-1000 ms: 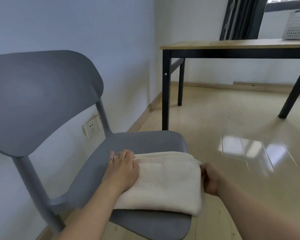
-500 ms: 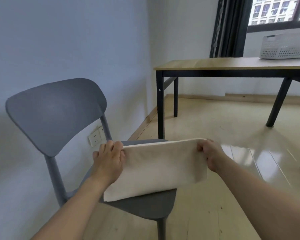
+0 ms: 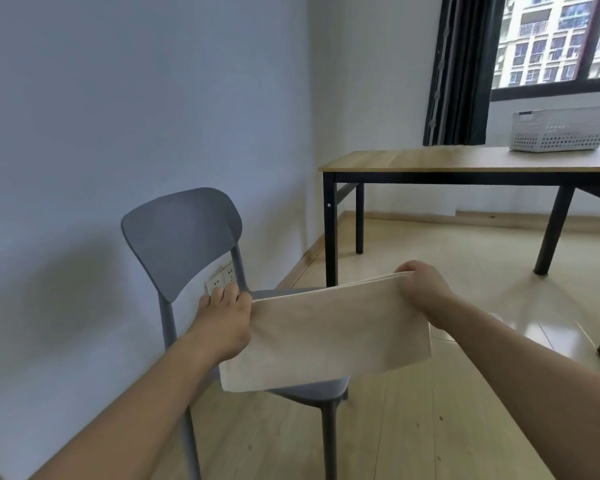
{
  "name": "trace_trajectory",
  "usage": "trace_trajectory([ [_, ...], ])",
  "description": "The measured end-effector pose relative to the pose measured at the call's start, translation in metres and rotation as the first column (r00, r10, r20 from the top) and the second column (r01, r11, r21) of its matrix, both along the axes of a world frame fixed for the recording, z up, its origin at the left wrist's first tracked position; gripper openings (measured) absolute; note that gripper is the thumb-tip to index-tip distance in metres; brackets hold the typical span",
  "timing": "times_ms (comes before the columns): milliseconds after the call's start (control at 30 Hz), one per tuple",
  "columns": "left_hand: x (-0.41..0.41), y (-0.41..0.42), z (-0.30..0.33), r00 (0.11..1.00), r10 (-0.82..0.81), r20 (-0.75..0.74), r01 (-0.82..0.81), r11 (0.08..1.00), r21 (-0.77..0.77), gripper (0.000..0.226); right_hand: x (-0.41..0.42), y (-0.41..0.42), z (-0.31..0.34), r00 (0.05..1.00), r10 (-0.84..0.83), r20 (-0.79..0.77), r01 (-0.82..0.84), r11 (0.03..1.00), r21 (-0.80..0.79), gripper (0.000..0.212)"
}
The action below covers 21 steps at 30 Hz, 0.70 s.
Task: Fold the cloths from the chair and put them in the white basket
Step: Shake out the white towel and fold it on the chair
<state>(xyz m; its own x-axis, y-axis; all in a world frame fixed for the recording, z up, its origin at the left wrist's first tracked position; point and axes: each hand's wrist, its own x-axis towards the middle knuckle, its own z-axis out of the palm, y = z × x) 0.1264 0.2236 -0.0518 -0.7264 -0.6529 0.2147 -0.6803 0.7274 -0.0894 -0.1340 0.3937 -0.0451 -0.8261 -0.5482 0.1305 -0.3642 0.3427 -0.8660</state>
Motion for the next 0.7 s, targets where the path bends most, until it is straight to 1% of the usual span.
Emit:
trace_trajectory([
  [33, 0.002, 0.004, 0.004, 0.999, 0.033, 0.038, -0.032, 0.999, -0.012, 0.023, 0.004, 0.004, 0.004, 0.986, 0.06, -0.155, -0.032, 0.984, 0.176, 0.021],
  [67, 0.003, 0.007, 0.007, 0.996, 0.059, 0.068, -0.058, 0.998, -0.012, 0.023, 0.01, 0.007, 0.01, 0.957, 0.141, -0.253, -0.048, 0.939, 0.34, 0.018],
  [100, 0.005, 0.01, 0.01, 0.993, 0.08, 0.092, -0.081, 0.997, 0.003, 0.025, 0.016, 0.009, 0.016, 0.93, 0.233, -0.284, -0.068, 0.87, 0.488, 0.016],
  [133, 0.006, 0.011, 0.013, 0.99, 0.09, 0.111, -0.094, 0.995, 0.032, 0.027, 0.023, 0.01, 0.022, 0.911, 0.32, -0.261, -0.094, 0.776, 0.623, 0.017],
  [167, 0.008, 0.013, 0.016, 0.99, 0.084, 0.115, -0.094, 0.993, 0.077, 0.026, 0.029, 0.011, 0.028, 0.895, 0.393, -0.213, -0.113, 0.66, 0.743, 0.017],
  [200, 0.01, 0.014, 0.018, 0.993, 0.061, 0.1, -0.074, 0.989, 0.128, 0.022, 0.033, 0.012, 0.033, 0.89, 0.431, -0.148, -0.126, 0.546, 0.828, 0.013],
  [233, 0.012, 0.015, 0.02, 0.997, 0.034, 0.073, -0.047, 0.984, 0.172, 0.017, 0.038, 0.014, 0.039, 0.888, 0.453, -0.085, -0.138, 0.438, 0.888, 0.011],
  [300, 0.014, 0.016, 0.024, 1.0, -0.006, 0.03, 0.0, 0.983, 0.184, 0.011, 0.042, 0.016, 0.042, 0.888, 0.459, 0.023, -0.164, 0.271, 0.948, 0.031],
  [333, 0.015, 0.015, 0.026, 1.0, -0.017, 0.023, 0.013, 0.985, 0.174, 0.009, 0.045, 0.016, 0.043, 0.884, 0.465, 0.057, -0.173, 0.212, 0.962, 0.04],
  [367, 0.016, 0.014, 0.026, 0.999, -0.024, 0.022, 0.02, 0.985, 0.17, 0.009, 0.047, 0.014, 0.043, 0.874, 0.48, 0.072, -0.175, 0.174, 0.969, 0.045],
  [433, 0.016, 0.011, 0.025, 0.998, -0.022, 0.062, 0.009, 0.98, 0.2, 0.015, 0.054, 0.008, 0.039, 0.866, 0.489, 0.109, -0.193, 0.126, 0.973, 0.048],
  [467, 0.017, 0.01, 0.023, 0.994, -0.013, 0.112, -0.014, 0.972, 0.234, 0.021, 0.058, 0.006, 0.039, 0.862, 0.485, 0.146, -0.223, 0.107, 0.969, 0.045],
  [533, 0.016, 0.004, 0.019, 0.97, 0.028, 0.242, -0.092, 0.961, 0.259, 0.035, 0.063, 0.002, 0.043, 0.859, 0.457, 0.229, -0.302, 0.091, 0.949, 0.029],
  [567, 0.016, 0.001, 0.018, 0.956, 0.066, 0.286, -0.139, 0.961, 0.241, 0.041, 0.062, 0.0, 0.047, 0.867, 0.437, 0.241, -0.323, 0.124, 0.938, 0.02],
  [600, 0.016, -0.003, 0.019, 0.952, 0.112, 0.284, -0.176, 0.961, 0.212, 0.043, 0.057, -0.002, 0.05, 0.881, 0.428, 0.204, -0.313, 0.2, 0.929, 0.012],
  [633, 0.016, -0.007, 0.022, 0.96, 0.161, 0.229, -0.203, 0.963, 0.176, 0.043, 0.05, -0.006, 0.053, 0.897, 0.425, 0.12, -0.272, 0.317, 0.909, 0.008],
  [667, 0.016, -0.011, 0.026, 0.969, 0.2, 0.146, -0.22, 0.965, 0.14, 0.038, 0.042, -0.009, 0.055, 0.907, 0.421, -0.001, -0.209, 0.451, 0.868, 0.008],
  [700, 0.016, -0.014, 0.028, 0.972, 0.22, 0.076, -0.228, 0.967, 0.112, 0.033, 0.036, -0.013, 0.054, 0.894, 0.421, -0.151, -0.122, 0.554, 0.823, 0.011],
])
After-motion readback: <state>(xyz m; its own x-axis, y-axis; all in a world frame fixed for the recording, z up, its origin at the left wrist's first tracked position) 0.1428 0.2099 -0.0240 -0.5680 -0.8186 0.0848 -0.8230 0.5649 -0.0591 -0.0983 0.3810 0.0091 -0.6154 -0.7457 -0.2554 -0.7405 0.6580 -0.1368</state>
